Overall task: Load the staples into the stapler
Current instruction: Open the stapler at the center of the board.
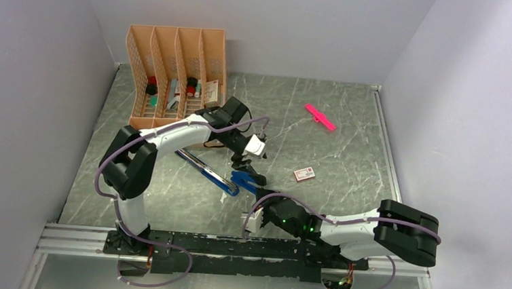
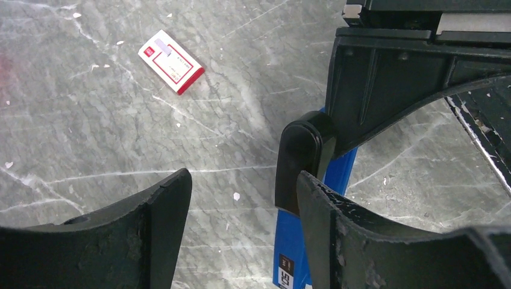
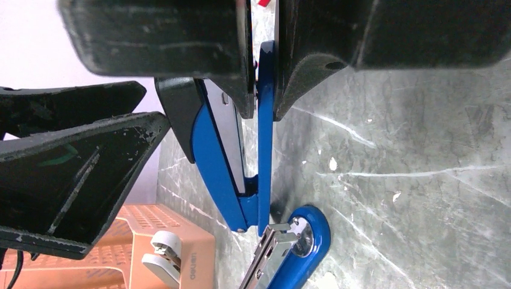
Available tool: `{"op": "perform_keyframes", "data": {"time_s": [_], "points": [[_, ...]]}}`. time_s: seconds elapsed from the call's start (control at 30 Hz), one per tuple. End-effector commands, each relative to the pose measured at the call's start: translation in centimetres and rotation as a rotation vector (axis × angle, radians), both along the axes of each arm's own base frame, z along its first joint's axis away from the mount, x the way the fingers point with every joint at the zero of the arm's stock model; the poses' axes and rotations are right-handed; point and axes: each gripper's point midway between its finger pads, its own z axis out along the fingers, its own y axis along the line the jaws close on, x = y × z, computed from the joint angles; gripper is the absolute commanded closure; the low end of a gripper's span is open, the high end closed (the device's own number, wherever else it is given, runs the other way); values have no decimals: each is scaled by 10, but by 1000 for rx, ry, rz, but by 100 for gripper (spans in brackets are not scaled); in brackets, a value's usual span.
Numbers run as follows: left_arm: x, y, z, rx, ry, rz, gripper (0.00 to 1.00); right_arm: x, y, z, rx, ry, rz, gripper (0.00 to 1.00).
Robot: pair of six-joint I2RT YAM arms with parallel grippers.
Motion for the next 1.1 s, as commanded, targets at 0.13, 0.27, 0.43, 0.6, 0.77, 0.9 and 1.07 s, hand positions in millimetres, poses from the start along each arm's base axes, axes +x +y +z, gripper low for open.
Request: {"op": "perform_keyframes", "data": {"time_s": [0.13, 0.27, 0.43, 0.6, 0.77, 0.9, 1.07], "points": [[-24, -6, -18, 64, 36, -67, 34, 11, 1, 15, 24, -53, -49, 100], [-27, -4, -16, 78, 41, -82, 33, 12, 0, 14, 14, -54, -58, 100], [-30, 2, -7, 91, 20, -81, 30, 12, -2, 12, 2, -54, -63, 100], [-33, 8, 6, 87, 0, -74, 29, 13, -1, 9, -8, -51, -64, 100], [-38, 6, 13, 65, 26, -79, 29, 13, -2, 9, -10, -55, -68, 100], [-47, 4, 2, 94, 58, -101, 30, 14, -1, 10, -6, -57, -69, 100], [-45, 0, -9, 110, 55, -94, 31, 14, 0, 9, -10, -58, -66, 100]]}}
